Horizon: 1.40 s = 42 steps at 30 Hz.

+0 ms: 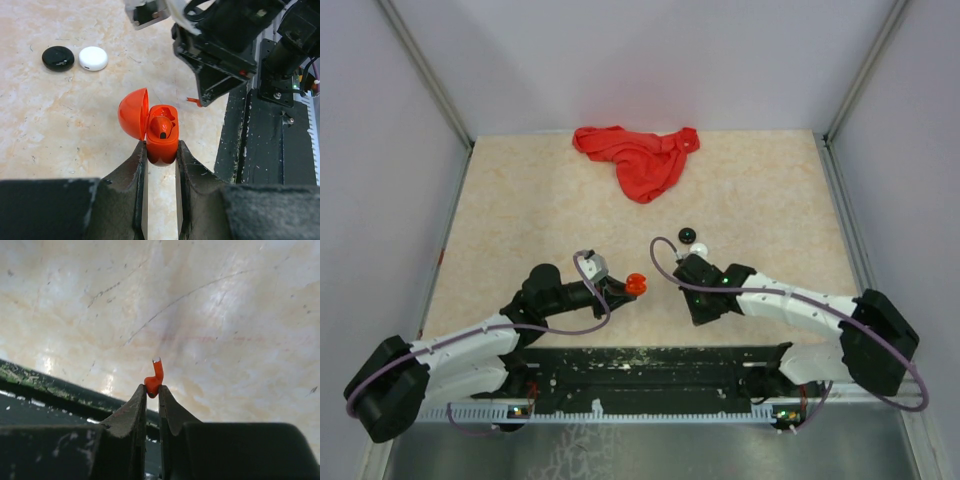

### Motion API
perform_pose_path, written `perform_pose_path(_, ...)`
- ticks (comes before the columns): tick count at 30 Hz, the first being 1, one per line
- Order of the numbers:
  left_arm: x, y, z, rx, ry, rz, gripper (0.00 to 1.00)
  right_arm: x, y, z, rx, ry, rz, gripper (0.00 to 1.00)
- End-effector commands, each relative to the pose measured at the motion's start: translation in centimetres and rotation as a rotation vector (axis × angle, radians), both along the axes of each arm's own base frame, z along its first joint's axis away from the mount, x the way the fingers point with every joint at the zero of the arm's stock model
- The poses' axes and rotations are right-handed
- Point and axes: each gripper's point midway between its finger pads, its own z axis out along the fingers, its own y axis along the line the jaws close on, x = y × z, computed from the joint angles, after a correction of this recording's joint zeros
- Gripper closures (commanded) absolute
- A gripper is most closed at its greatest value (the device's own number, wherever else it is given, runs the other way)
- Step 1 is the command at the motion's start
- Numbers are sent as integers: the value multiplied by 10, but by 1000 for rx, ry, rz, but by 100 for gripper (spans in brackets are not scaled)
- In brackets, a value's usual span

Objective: Insert the wireless bluetooth earbuds into the charging case
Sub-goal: Pick up the earbud from the corner of the board.

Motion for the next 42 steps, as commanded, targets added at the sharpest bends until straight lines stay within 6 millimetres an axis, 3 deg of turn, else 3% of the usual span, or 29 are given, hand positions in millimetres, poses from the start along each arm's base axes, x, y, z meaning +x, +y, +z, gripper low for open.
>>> perform_pose_path(1, 2, 0, 13, -25, -25, 12, 99, 44, 17, 6, 20, -82, 10, 88)
perform_pose_path(6, 0, 2, 16, -28, -25, 14, 99, 63, 22, -5, 11, -86, -23, 80)
perform_pose_path(13, -1, 5, 16, -29, -31, 21, 99, 58, 23, -14, 22, -58, -22, 67)
perform_pose_path(20, -2, 4, 18, -32, -28, 16, 99, 46, 28, -16, 58, -9, 10, 66)
perform_pose_path(25, -3, 5, 21, -41, -30, 20, 99, 40, 42, -15, 130, 26, 43, 67)
perform_pose_path(35, -3, 8, 25, -53, -26, 36, 99, 66, 70, -9, 162, -33, 110, 67)
perform_pose_path(42, 0, 16, 32, -85, -37, 89, 99, 74, 73, 16, 156, -97, 222, 67)
